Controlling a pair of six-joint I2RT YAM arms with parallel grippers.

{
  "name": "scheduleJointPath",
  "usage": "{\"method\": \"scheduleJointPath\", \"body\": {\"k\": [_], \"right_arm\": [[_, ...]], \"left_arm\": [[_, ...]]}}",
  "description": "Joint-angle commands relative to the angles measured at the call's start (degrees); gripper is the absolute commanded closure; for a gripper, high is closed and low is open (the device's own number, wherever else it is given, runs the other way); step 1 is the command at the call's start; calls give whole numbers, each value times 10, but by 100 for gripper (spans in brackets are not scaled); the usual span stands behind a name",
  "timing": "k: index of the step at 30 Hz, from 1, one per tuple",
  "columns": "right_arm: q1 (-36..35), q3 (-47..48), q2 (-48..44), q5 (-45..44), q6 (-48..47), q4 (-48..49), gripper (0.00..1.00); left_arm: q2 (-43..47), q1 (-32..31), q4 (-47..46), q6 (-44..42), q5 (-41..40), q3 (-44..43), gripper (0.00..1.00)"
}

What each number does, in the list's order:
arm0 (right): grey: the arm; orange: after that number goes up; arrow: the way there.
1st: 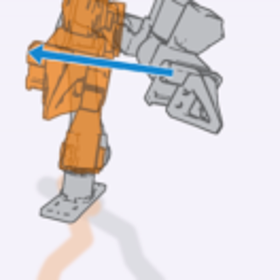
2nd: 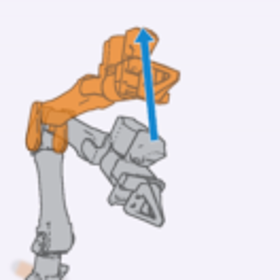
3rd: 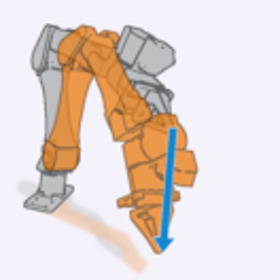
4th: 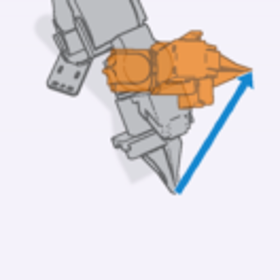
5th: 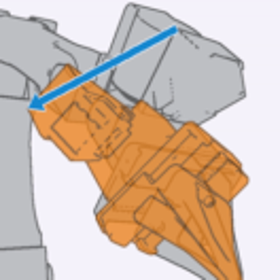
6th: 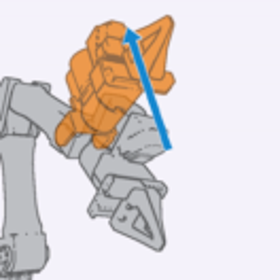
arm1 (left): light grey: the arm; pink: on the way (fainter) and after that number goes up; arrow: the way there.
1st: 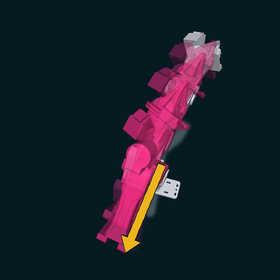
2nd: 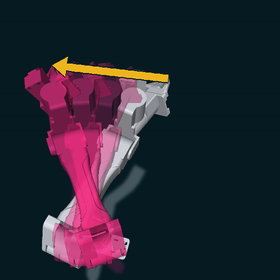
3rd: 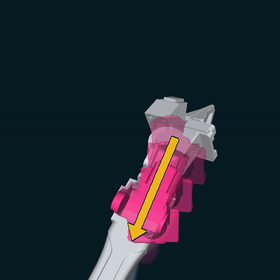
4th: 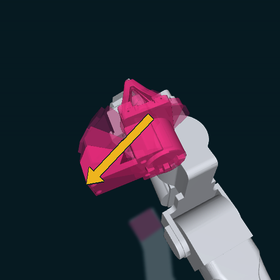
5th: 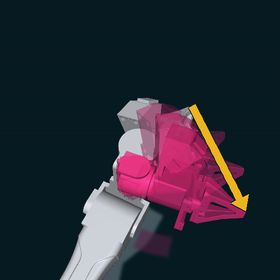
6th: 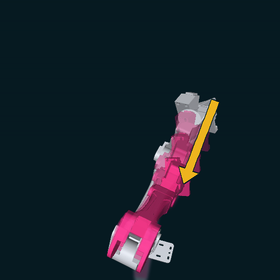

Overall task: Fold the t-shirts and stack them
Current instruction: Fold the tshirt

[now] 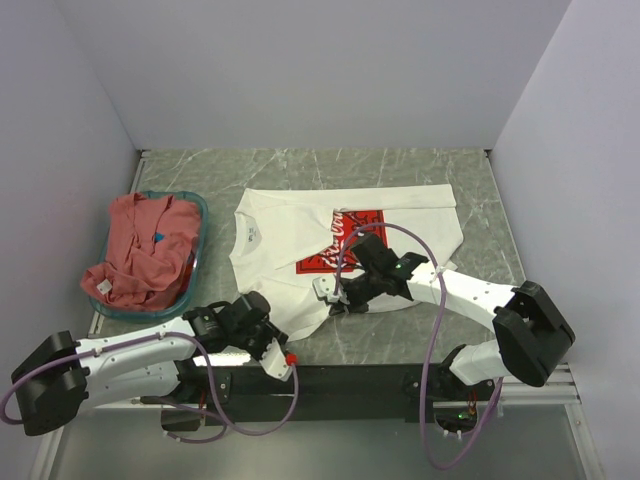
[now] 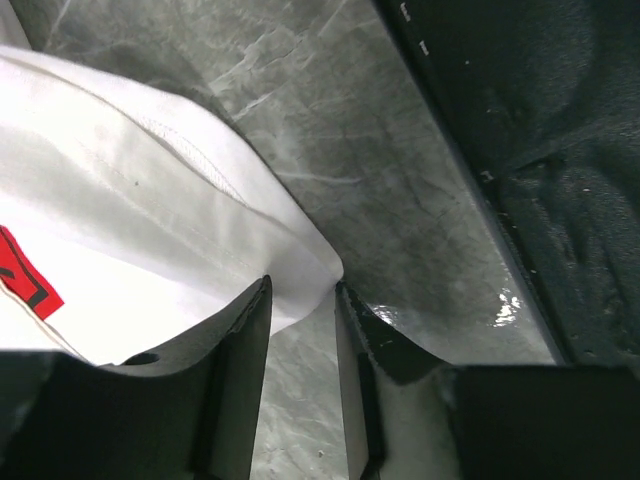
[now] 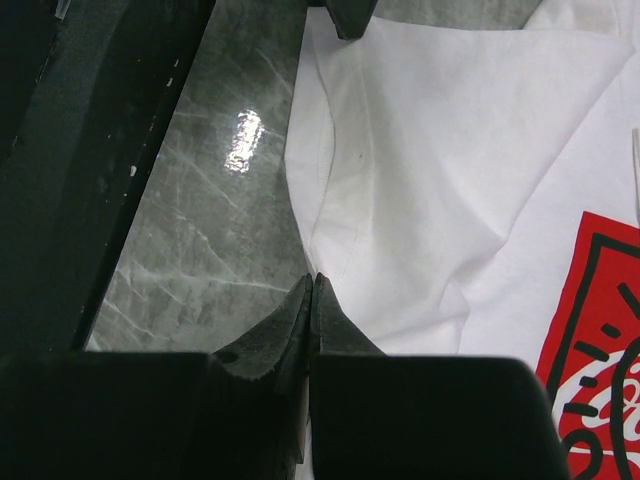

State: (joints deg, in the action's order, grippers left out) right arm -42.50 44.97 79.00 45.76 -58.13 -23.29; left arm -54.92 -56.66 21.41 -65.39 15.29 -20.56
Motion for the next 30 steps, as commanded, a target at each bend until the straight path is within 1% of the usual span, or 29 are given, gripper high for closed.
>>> {"method": "scheduleJointPath", "body": {"k": [1, 8, 11, 12, 17, 18, 19, 21, 22, 24, 25, 27, 28, 30], "right_arm": [[3, 19, -13, 17, 0, -4, 100], [6, 14, -19, 19, 1, -4, 100], [8, 15, -20, 19, 2, -5, 100], [8, 16, -20, 18, 3, -6, 100], [11, 19, -25, 6, 5, -20, 99], [14, 19, -27, -2, 3, -25, 97], [15, 19, -31, -6, -3, -37, 92], [22, 14, -40, -15, -7, -46, 78], [25, 12, -49, -24, -15, -61, 65], [35, 9, -64, -33, -17, -73, 51], [50, 6, -83, -37, -25, -90, 43], [68, -1, -106, -43, -34, -103, 41], [86, -12, -134, -51, -37, -108, 40], [110, -22, -161, -59, -40, -114, 39]], "left_arm": [[-12, -3, -22, -9, -14, 6, 63], [-18, -3, -12, -5, -5, 3, 76], [-19, -3, -12, -1, 4, -1, 87], [-19, -4, -12, 4, 8, -4, 99], [-12, -3, -1, 41, 10, -40, 100], [-8, -3, 4, 60, 9, -54, 100], [2, -3, 9, 67, 8, -62, 100], [17, -3, 27, 90, 8, -83, 100], [37, -3, 31, 98, 1, -88, 100], [60, -3, 39, 111, -8, -94, 100], [78, -3, 43, 115, -13, -101, 100], [94, -3, 56, 123, -35, -106, 100], [110, -3, 57, 125, -39, -105, 100], [126, -3, 55, 138, -53, -101, 100]]}}
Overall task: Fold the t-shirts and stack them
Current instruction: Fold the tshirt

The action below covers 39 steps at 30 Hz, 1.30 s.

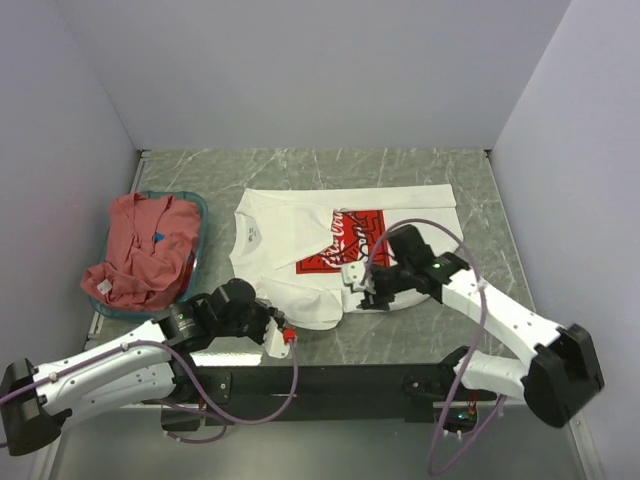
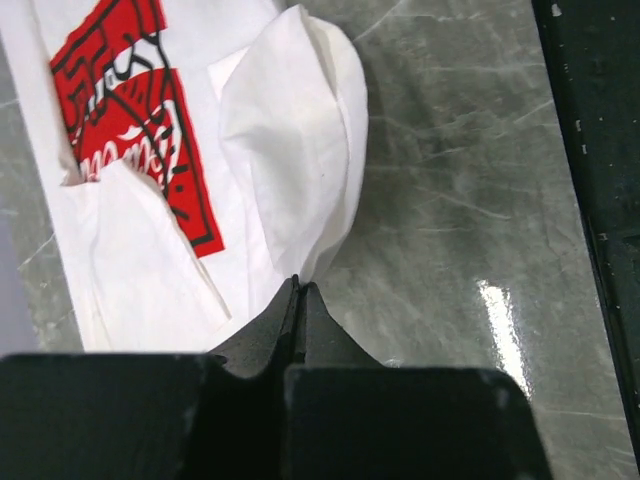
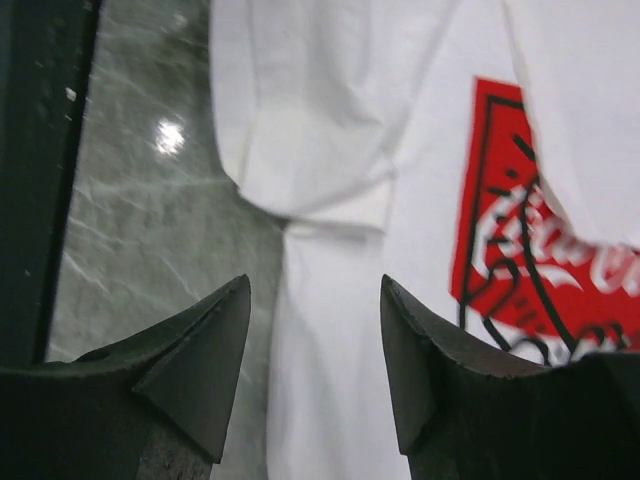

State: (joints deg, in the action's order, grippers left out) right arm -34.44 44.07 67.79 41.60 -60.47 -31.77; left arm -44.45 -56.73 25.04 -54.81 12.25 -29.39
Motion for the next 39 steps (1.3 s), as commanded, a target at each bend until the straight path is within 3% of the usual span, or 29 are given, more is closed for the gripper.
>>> {"method": "scheduleJointPath", "body": {"k": [1, 4, 8, 12, 18, 19, 23, 30, 36, 39], "right_arm": [[54, -21, -72, -21, -21, -40, 38], [95, -30, -107, -42, -22, -63, 38], [206, -41, -130, -60, -61, -106, 38], [318, -45, -129, -72, -139, -144, 38], [498, 12, -76, -21, -273, -259, 39], [513, 20, -68, -3, -291, -273, 39], [564, 28, -43, 15, -355, -297, 39], [635, 41, 23, -19, -513, -313, 36], [645, 94, 121, -43, -528, -291, 35], [634, 128, 166, -25, -487, -263, 35]], "left_arm": [[36, -2, 14, 37, -24, -12, 100], [68, -2, -15, 58, -40, -8, 100], [98, -2, -42, 52, -71, 5, 100], [112, -2, -46, 42, -121, 11, 100], [169, -2, -108, 56, -216, 43, 100], [175, -2, -122, 61, -244, 50, 100], [196, -2, -177, 92, -234, 75, 100], [184, -2, -174, 114, -226, 57, 100], [194, -2, -182, 124, -205, 61, 100], [206, -2, -174, 128, -204, 60, 100]]}}
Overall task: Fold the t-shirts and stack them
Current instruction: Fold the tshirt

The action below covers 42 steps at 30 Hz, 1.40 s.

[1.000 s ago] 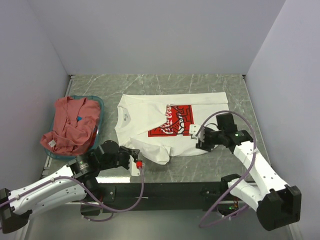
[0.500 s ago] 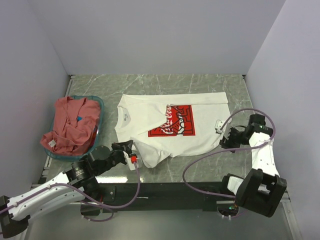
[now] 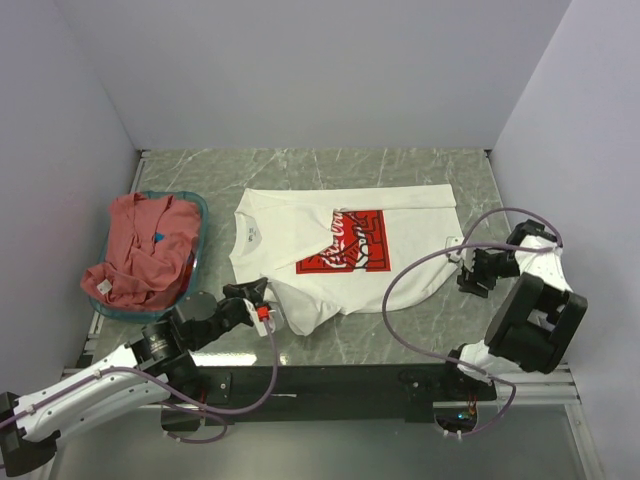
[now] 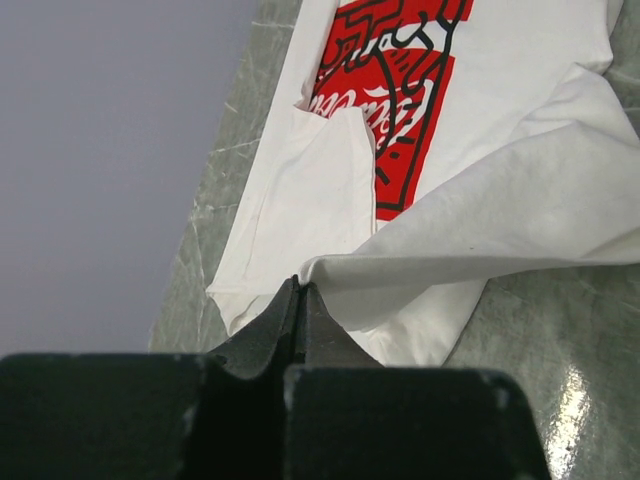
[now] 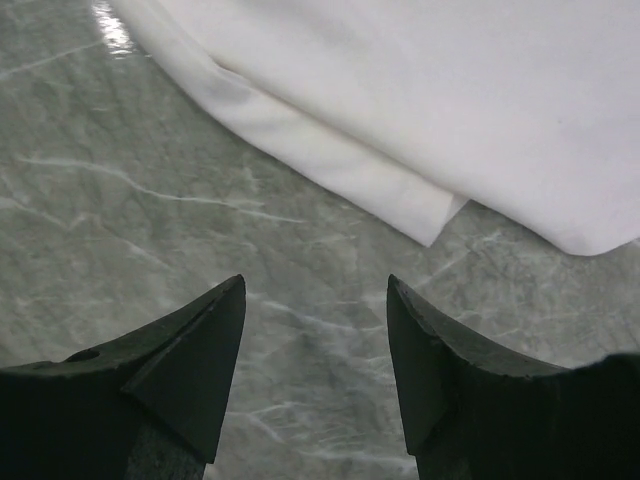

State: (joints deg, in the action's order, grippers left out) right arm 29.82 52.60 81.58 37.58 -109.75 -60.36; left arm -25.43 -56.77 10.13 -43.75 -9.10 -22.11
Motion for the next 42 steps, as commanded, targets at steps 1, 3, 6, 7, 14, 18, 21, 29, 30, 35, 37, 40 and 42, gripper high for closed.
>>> {"method": "scheduleJointPath", "body": {"k": [1, 3, 6, 7, 14, 18, 21, 29, 30, 35, 37, 40, 42], "right_arm": [[-13, 50, 42, 18, 20, 28, 35], [-41, 65, 74, 12, 45, 40, 37], [-73, 45, 89, -10, 94, 101, 38], [-90, 41, 92, -18, 100, 111, 38], [-109, 37, 136, -68, 121, 140, 44], [-111, 22, 136, -87, 118, 149, 45], [-118, 17, 141, -90, 125, 158, 46], [-130, 30, 141, -98, 145, 131, 86], [-129, 29, 134, -100, 145, 122, 88], [-117, 6, 63, -107, 128, 95, 90], [-116, -1, 38, -116, 125, 77, 89], [-116, -9, 21, -131, 123, 69, 87], [-116, -20, 10, -145, 128, 72, 84]], "left_arm": [[20, -2, -26, 19, 8, -10, 100], [36, -2, -30, 19, 8, -2, 100], [42, -2, -28, 21, 5, 1, 100], [41, -2, -28, 20, 2, 0, 100], [28, -2, -27, 21, 5, 0, 100], [24, -2, -28, 22, 7, 0, 100], [21, -2, -29, 22, 6, 0, 100], [26, -2, -27, 23, 4, 1, 100], [27, -2, -28, 22, 4, 1, 100], [30, -2, -29, 22, 8, 2, 100], [31, -2, -30, 20, 8, 2, 100], [33, -2, -28, 21, 9, 1, 100], [34, -2, -29, 21, 9, 1, 100]]}}
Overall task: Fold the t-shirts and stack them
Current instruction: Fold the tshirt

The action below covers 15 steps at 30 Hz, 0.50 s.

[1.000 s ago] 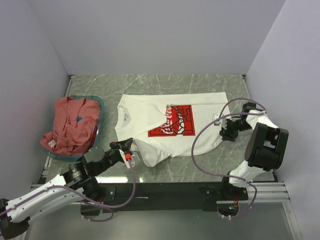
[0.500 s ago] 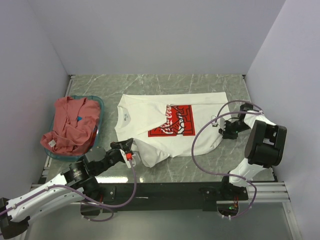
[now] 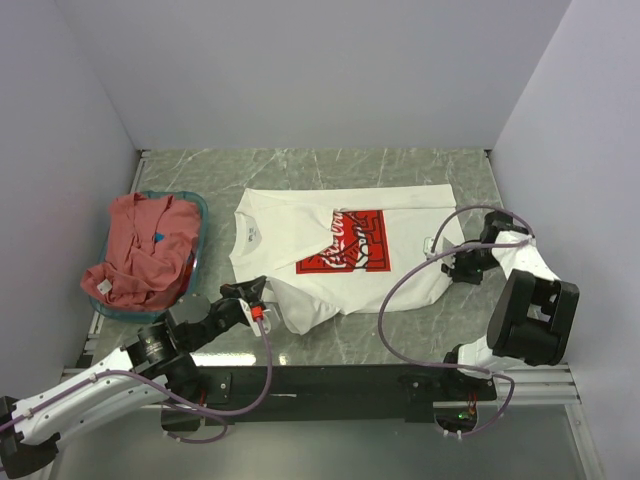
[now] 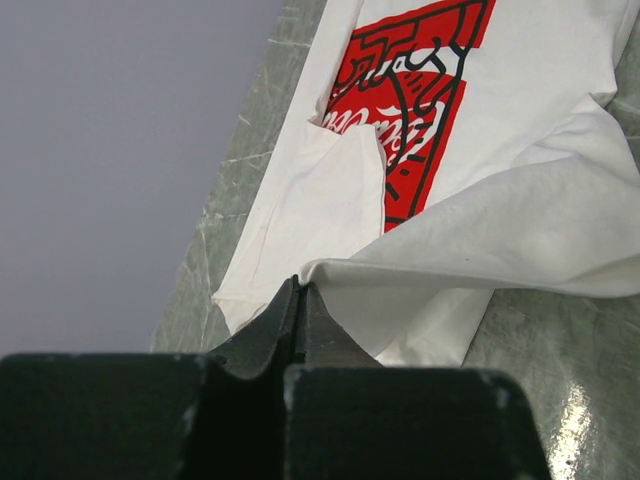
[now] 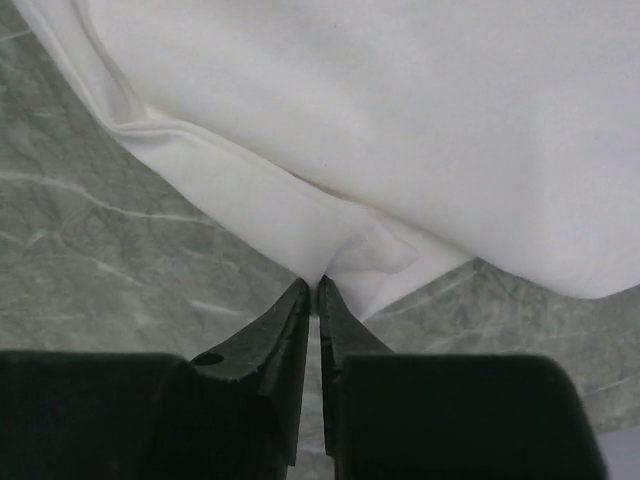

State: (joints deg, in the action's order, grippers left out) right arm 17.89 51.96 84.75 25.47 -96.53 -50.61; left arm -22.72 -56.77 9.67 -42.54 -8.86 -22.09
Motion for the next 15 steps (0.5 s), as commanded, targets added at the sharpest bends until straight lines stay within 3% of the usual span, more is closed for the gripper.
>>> {"method": "scheduleJointPath", "body": {"k": [1, 6, 10, 15], "right_arm": [[4, -17, -23, -31, -5, -26, 84], [4, -39, -29, -55, 2, -27, 79], [8, -57, -55, -75, 3, -36, 65], [54, -20, -86, -34, -27, -119, 60]], "left_arm": [[7, -2, -23, 10, 7, 1, 100], [7, -2, -22, 10, 8, 0, 100], [7, -2, -21, 11, 8, -1, 100], [6, -2, -20, 10, 10, -1, 100]]}}
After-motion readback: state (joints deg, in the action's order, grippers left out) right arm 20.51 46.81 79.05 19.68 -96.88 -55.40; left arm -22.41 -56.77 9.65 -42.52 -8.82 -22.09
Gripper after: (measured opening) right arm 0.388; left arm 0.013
